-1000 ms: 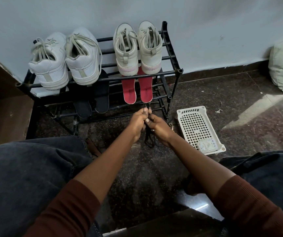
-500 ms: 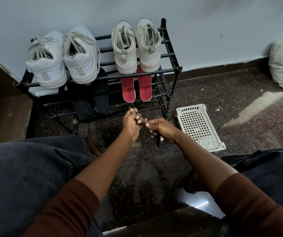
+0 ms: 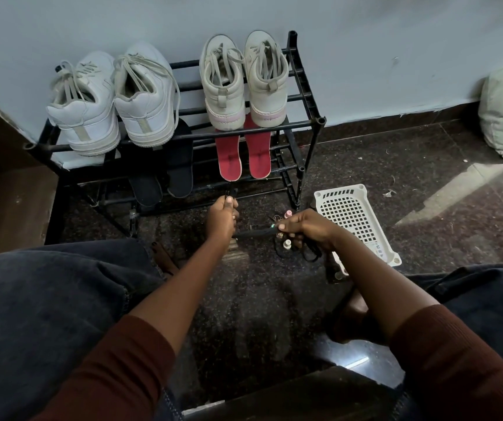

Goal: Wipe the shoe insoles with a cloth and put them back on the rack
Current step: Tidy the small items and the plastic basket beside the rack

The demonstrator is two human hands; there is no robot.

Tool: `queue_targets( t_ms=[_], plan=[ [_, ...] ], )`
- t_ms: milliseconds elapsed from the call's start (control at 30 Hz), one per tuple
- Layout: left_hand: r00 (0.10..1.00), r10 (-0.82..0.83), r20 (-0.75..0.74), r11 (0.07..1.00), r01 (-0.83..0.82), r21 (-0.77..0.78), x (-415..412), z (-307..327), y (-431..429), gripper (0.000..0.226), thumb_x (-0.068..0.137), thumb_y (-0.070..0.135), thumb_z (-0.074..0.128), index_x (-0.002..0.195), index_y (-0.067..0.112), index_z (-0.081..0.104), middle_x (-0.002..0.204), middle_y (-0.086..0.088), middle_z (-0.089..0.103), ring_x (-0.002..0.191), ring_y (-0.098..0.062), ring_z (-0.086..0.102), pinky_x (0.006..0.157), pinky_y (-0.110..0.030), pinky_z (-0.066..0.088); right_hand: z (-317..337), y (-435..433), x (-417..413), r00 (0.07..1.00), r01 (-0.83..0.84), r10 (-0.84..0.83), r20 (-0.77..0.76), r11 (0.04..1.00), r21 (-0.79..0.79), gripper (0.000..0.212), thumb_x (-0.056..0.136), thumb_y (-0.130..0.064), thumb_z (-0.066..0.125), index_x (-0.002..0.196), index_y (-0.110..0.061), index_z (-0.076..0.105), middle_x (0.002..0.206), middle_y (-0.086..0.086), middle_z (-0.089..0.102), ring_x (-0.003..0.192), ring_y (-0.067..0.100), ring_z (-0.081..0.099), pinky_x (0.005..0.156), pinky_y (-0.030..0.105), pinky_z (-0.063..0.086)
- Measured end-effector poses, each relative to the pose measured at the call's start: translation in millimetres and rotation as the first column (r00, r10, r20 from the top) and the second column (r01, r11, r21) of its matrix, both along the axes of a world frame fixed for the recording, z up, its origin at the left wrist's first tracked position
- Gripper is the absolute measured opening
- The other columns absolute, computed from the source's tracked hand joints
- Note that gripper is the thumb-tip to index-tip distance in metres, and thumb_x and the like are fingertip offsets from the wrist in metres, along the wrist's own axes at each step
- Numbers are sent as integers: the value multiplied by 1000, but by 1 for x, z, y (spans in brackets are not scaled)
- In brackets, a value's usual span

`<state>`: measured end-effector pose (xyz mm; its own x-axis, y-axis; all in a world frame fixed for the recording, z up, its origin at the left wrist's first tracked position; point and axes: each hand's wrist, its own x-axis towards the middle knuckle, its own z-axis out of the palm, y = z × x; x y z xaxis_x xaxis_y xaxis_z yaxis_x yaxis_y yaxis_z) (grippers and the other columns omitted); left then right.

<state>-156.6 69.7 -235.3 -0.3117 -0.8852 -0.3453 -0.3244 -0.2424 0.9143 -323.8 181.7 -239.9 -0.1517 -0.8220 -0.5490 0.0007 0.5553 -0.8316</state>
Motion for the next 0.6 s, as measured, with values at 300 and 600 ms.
queue_targets(
  t_ms=[300, 600],
  plan=[
    [946, -73, 316, 945, 167, -283, 14, -9, -6, 29, 103, 25, 34, 82, 11, 49, 67, -3, 48, 55, -14, 40, 53, -28, 30, 7, 4, -18, 983, -152, 158, -93, 986, 69, 24, 88, -5, 58, 97, 17, 62, 51, -2, 60, 52, 17, 42, 51, 26, 27],
    [917, -5, 398, 947, 132, -294, 29, -24, -20, 35, 103, 32, 31, 93, 6, 53, 82, -14, 57, 73, -29, 52, 64, -35, 38, 20, 7, -25, 967, -97, 110, -229, 993, 67, 12, 88, -4, 59, 86, 1, 70, 64, 14, 56, 48, 15, 48, 52, 23, 41]
  ],
)
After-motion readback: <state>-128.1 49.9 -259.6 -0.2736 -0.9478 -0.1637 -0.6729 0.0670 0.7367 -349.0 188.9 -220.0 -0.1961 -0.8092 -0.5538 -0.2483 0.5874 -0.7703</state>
